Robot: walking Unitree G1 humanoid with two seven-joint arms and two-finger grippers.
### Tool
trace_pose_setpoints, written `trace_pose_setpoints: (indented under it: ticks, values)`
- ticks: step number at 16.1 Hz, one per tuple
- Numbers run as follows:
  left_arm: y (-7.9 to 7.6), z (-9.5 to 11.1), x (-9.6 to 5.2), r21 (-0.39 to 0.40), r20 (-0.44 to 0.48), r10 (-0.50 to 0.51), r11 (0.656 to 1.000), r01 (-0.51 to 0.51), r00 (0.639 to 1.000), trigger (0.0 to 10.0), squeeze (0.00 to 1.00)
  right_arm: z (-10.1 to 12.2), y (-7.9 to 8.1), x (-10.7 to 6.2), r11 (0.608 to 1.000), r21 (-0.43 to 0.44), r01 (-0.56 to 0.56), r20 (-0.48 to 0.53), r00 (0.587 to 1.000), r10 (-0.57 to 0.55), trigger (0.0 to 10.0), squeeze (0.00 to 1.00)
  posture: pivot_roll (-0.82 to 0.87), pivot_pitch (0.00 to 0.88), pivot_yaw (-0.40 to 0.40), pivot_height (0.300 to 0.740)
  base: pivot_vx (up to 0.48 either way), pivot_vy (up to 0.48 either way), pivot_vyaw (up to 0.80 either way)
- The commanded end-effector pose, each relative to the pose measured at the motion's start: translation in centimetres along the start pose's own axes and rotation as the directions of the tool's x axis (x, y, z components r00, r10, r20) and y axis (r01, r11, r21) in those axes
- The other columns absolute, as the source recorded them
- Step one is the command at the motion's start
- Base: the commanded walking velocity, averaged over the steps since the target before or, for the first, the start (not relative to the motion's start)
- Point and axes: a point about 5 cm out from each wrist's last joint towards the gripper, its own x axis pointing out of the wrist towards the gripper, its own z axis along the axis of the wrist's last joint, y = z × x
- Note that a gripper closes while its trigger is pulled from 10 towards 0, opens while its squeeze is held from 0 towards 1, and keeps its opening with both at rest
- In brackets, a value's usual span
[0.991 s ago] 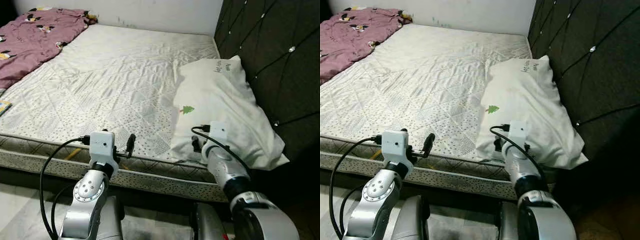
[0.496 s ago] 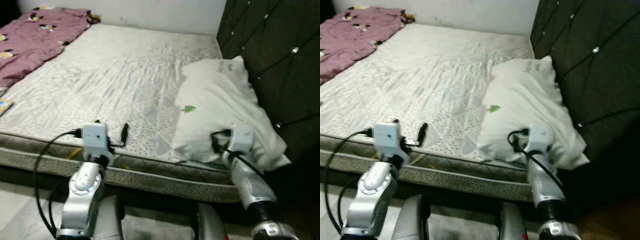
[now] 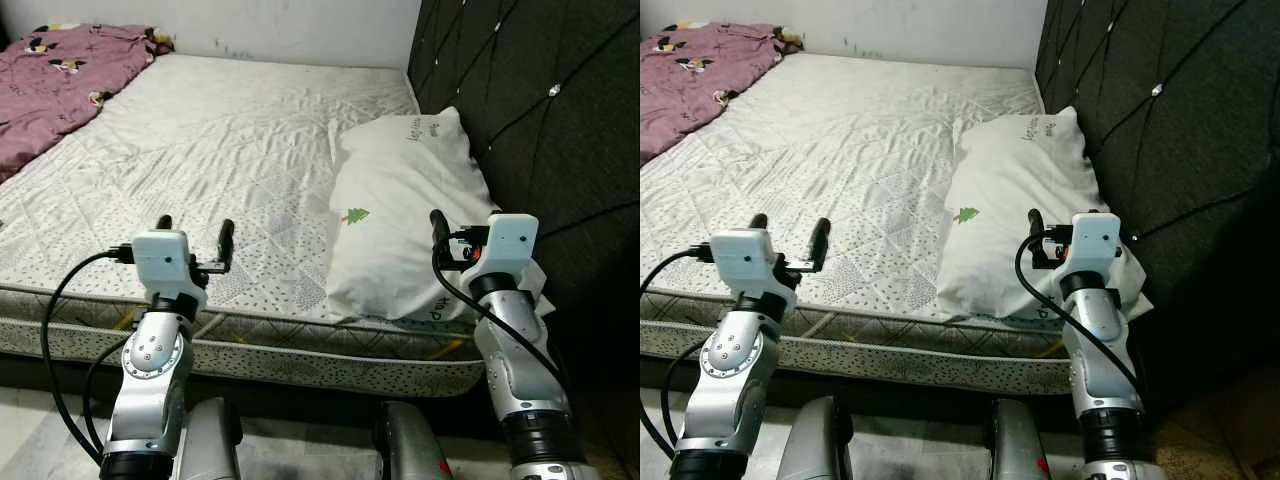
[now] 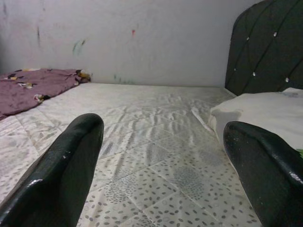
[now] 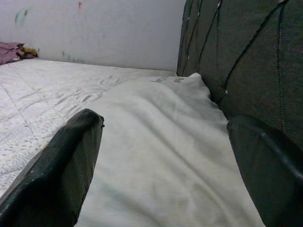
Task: Clean up the room
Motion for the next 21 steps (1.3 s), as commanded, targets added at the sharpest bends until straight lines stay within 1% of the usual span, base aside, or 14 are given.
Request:
trace_pose_setpoints:
  ticks: [1,3,5,7,8,9,11,13,15,17,19,20,21]
  values:
    - [-0.2,0.3,0.4,-0.005,0.023,-0.009,1.0,0.009,1.0,10.0,0.0,0.9,0.6,0.2,1.0,-0.003,-0.014,0.037,0.999,0.014,10.0,0.0,-0.04,0.0,-0.022,0.578,0.0,0.0,0.0]
    - [-0.3,0.0,0.1,-0.01,0.024,0.0,1.0,0.001,1.0,10.0,0.0,1.2,1.1,0.4,0.999,0.007,-0.033,0.043,0.999,0.033,10.0,0.0,-0.04,0.0,-0.024,0.608,0.0,0.0,0.0]
    - [-0.3,-0.4,-0.2,-0.015,0.015,0.006,1.0,-0.006,1.0,10.0,0.0,1.4,1.3,0.7,0.999,0.006,-0.039,0.053,0.998,0.039,10.0,0.0,-0.04,0.0,-0.015,0.628,0.0,0.0,0.0]
    - [-0.5,-0.9,-0.3,-0.016,0.007,0.0,1.0,0.0,1.0,10.0,0.0,1.3,1.2,0.8,1.0,0.015,-0.011,0.058,0.998,0.01,10.0,0.0,-0.04,0.0,0.0,0.658,0.0,0.0,0.0]
    - [-0.5,-0.9,-0.3,-0.016,0.007,-0.003,1.0,0.003,1.0,10.0,0.0,1.3,1.3,0.8,1.0,0.018,-0.009,0.058,0.998,0.008,10.0,0.0,-0.04,0.0,0.002,0.663,0.0,0.0,0.0]
    - [-0.7,-1.0,-0.3,-0.016,0.007,-0.013,1.0,0.013,1.0,10.0,0.0,1.2,1.5,0.6,1.0,0.023,-0.007,0.058,0.998,0.006,10.0,0.0,-0.05,0.0,0.013,0.678,0.0,0.0,0.0]
    - [-0.8,-1.1,-0.1,-0.017,0.005,-0.018,1.0,0.018,1.0,10.0,0.0,1.0,1.7,0.5,1.0,0.028,-0.004,0.055,0.998,0.003,10.0,0.0,-0.06,0.0,0.018,0.693,0.0,0.0,0.0]
    - [-1.0,-1.3,0.1,-0.018,0.007,-0.029,0.999,0.029,1.0,10.0,0.0,0.7,1.7,0.3,0.999,0.031,0.014,0.055,0.998,-0.015,10.0,0.0,-0.06,0.0,0.028,0.718,0.0,0.0,0.0]
    - [-1.2,-1.3,1.1,-0.025,-0.004,-0.013,1.0,0.012,1.0,10.0,0.0,0.6,1.5,0.6,0.999,0.032,0.037,0.046,0.998,-0.039,10.0,0.0,-0.07,0.0,0.035,0.74,0.0,0.0,0.0]
    - [-1.2,-1.4,1.2,-0.002,-0.008,0.012,1.0,-0.012,1.0,10.0,0.0,0.3,1.5,0.4,0.999,0.03,0.045,0.037,0.998,-0.046,10.0,0.0,-0.08,0.0,0.04,0.74,0.0,0.0,0.0]
    - [-1.1,-1.6,1.4,0.002,-0.025,0.046,0.999,-0.046,0.999,10.0,0.0,0.0,1.3,0.1,0.998,0.021,0.054,0.025,0.998,-0.054,10.0,0.0,-0.08,0.0,0.042,0.74,0.0,0.0,0.0]
    - [-0.9,-1.9,1.2,0.009,-0.037,0.059,0.998,-0.059,0.998,10.0,0.0,-0.3,0.9,-0.2,0.998,0.021,0.066,0.015,0.998,-0.066,10.0,0.0,-0.09,0.0,0.044,0.74,0.0,0.0,0.0]
    - [-0.9,-2.3,0.9,-0.008,-0.053,0.059,0.998,-0.059,0.997,10.0,0.0,-0.6,0.6,-0.5,0.996,0.024,0.083,0.002,0.997,-0.083,10.0,0.0,-0.1,0.0,0.05,0.74,0.0,0.0,0.0]
